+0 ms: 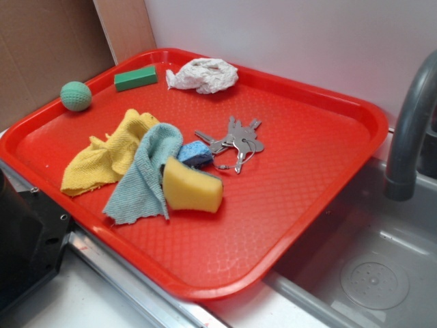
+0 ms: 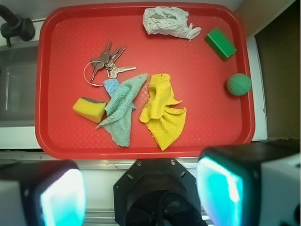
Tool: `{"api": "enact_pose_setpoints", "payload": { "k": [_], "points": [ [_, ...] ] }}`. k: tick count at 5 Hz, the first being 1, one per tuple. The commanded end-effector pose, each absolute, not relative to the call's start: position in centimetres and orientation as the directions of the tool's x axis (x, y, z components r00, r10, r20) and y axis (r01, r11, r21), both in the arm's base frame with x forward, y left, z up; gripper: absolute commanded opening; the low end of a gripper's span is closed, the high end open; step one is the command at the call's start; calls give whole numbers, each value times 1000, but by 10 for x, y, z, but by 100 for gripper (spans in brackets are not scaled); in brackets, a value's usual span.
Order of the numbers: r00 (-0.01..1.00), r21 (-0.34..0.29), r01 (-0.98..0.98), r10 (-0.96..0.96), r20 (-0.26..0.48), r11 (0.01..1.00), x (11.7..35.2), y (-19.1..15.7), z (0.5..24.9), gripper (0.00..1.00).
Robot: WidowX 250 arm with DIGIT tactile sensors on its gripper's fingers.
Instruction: Grab the green ball.
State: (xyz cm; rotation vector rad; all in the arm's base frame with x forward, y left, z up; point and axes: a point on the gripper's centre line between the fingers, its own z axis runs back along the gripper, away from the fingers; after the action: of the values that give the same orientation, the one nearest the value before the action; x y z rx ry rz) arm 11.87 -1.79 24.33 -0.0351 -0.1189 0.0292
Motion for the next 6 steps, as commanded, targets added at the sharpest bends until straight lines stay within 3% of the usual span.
{"api": "enact_pose_setpoints", "payload": {
  "k": [1,2,3,4,5,6],
  "points": [
    [993,-37,-27,31,118,999,119,-18,243,100],
    [970,63,-239,241,-16,969,168,29,193,100],
    [903,125,-427,429,5,896,207,63,169,100],
    [753,98,-654,635,173,750,250,80,158,100],
    [563,105,-824,788,249,556,286,92,157,100],
    [563,105,-824,788,249,556,286,92,157,100]
  ]
}}
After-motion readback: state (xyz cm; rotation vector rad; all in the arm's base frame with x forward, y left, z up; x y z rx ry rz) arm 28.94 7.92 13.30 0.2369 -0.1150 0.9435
